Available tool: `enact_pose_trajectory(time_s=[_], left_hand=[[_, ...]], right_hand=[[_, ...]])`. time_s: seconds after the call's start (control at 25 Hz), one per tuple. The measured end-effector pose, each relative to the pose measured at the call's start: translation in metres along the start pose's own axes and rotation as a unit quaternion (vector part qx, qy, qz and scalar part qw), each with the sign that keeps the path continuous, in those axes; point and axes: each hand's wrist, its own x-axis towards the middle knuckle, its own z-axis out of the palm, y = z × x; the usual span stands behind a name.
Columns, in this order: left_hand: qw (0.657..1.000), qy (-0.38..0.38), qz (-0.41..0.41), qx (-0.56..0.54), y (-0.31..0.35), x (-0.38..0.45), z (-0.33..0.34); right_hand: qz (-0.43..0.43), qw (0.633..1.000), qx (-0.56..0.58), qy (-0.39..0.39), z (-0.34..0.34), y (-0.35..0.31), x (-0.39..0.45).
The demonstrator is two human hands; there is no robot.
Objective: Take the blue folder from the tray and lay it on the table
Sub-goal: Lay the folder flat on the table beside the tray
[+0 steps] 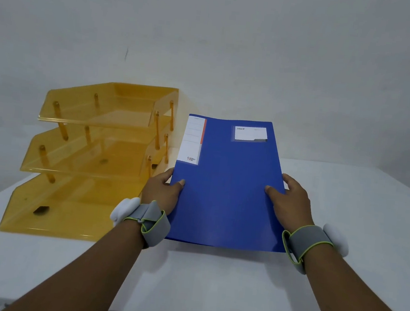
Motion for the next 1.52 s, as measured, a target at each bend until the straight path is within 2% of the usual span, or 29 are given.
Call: enact_pose_trajectory(time_s=[0.4,0.8,1.2,1.52], left_hand=[[0.999,-0.002,-0.029,0.036,-0.026,0.004,0.011],[0.989,0.016,-0.018,0.144,-0.040,0.004,0.024],[0.970,0.018,-0.011,0.240,-0.052,0.009,0.029],[0.940,0.039,-0.003,0.339,-0.060,0.016,0.035]], right_hand=[[0.022,0.999,-0.033,-0.002,0.011,0.027,0.001],[0.027,0.994,-0.106,-0.005,0.016,0.048,0.000],[0.039,0.979,-0.202,-0.004,0.023,0.064,0.000],[0.039,0.963,-0.265,-0.007,0.028,0.067,0.000]])
